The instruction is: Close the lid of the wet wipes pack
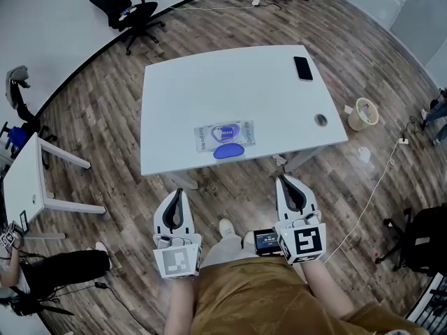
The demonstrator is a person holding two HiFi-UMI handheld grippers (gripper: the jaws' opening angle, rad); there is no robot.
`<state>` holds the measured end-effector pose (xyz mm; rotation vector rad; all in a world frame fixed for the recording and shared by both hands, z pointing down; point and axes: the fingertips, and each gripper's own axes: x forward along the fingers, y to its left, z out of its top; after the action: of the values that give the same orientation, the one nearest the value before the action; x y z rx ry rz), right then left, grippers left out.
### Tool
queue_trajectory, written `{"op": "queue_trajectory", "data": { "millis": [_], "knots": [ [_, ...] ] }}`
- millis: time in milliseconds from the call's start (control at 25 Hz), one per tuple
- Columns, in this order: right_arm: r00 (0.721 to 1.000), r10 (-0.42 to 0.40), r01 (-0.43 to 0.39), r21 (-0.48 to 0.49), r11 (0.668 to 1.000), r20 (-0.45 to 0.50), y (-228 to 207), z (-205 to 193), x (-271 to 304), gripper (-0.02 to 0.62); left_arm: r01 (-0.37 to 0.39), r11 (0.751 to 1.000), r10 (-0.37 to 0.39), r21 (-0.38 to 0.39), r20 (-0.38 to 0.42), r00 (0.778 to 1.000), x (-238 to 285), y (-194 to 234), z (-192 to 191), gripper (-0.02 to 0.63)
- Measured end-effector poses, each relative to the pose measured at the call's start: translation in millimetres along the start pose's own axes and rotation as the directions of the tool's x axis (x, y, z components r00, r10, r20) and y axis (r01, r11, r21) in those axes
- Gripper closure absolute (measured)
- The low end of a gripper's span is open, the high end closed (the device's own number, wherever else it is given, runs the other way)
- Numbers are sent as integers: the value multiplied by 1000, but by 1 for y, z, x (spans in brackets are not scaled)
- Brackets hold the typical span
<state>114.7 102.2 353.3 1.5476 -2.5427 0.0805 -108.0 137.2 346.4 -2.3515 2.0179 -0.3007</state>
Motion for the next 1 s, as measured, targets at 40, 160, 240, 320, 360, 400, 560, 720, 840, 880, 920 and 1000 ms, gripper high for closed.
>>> {"op": "queue_trajectory", "data": {
  "millis": [40,160,240,320,360,400,560,720,840,880,920,1000],
  "knots": [
    [1000,-3,3,-2,1000,-4,0,0,7,588,0,1000,0,-2,-3,1000,5,5,-1,601],
    [1000,-7,7,-6,1000,-6,0,1,26,588,-4,1000,4,-10,-7,1000,17,19,-4,601],
    [1000,-11,10,-11,1000,-8,1,3,37,588,-2,1000,2,-16,-7,1000,25,28,-4,601],
    [1000,-18,18,-16,1000,-14,2,4,45,588,4,1000,-4,-25,-8,1000,32,34,-6,601],
    [1000,-23,23,-16,1000,-20,2,3,49,588,9,1000,-9,-28,-8,1000,35,36,-7,601],
    [999,-29,29,-16,999,-27,1,2,53,588,15,999,-15,-31,-10,1000,40,39,-8,601],
    [997,-65,64,-14,998,-50,-1,-1,65,588,53,998,-53,-39,-15,998,58,46,-13,601],
    [993,-109,108,-15,994,-48,-7,1,74,588,83,996,-84,-40,-11,996,69,52,-13,601],
    [990,-131,130,-15,991,-49,-10,0,77,588,97,995,-97,-39,-11,995,76,55,-16,601],
    [989,-136,135,-13,991,-53,-10,-2,76,588,100,994,-101,-41,-13,995,76,55,-18,601],
    [989,-139,138,-12,990,-57,-11,-3,76,588,102,994,-103,-45,-16,995,77,55,-19,601],
    [989,-139,139,-14,990,-59,-11,-3,77,588,104,993,-105,-49,-19,994,79,56,-20,601]
  ]
}}
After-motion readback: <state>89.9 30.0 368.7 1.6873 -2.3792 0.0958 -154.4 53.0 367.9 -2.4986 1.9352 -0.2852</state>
